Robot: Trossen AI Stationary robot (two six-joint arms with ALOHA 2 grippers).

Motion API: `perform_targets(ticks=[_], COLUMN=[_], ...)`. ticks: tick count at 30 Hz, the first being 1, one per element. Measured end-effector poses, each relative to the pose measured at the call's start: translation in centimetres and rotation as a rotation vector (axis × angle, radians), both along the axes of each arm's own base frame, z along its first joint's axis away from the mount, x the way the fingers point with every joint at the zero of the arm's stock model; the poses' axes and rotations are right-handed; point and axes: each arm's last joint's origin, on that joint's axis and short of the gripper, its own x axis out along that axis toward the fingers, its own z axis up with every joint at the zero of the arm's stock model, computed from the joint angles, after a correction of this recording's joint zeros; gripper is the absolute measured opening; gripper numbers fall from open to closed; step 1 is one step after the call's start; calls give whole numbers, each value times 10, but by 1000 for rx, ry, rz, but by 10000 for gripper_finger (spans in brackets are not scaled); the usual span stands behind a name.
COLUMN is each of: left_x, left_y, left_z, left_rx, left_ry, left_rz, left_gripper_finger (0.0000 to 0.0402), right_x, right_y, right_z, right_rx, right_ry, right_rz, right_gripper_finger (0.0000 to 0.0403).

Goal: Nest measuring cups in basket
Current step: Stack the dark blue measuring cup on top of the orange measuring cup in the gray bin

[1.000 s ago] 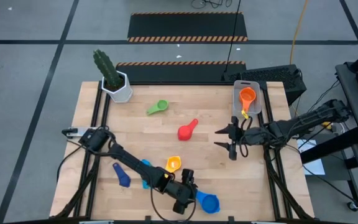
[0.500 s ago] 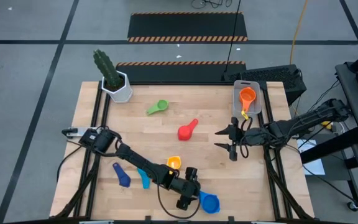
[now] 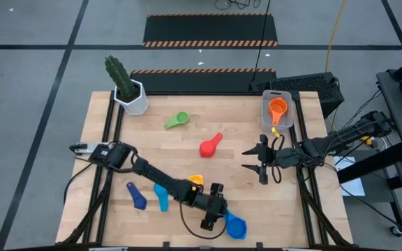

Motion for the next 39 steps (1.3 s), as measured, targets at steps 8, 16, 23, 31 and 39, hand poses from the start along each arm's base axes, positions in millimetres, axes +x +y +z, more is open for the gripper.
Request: perform_targets(ticks=[8,16,23,31,39], left_x=[4,6,6,10,16], left_y=[9,10,10,5,22], left_z=[0,2,2,9,8], left_rx=[-2,-7,-9,-12,6], left_ry=[-6,-22,-30,-119,-116], left_rz=[16,19,18,-8,57], left_gripper_finger=[139,103,92,25,7], right_x=[0,0,0,0,0], right_y=[0,0,0,0,0], right_z=[0,0,0,0,0], right_rx=[-9,-15,-15,-16,-14], right_ry=[1,1,1,1,2], right_rz=[2,5,4,4,3], right_gripper_finger=[215,215,215,215,215])
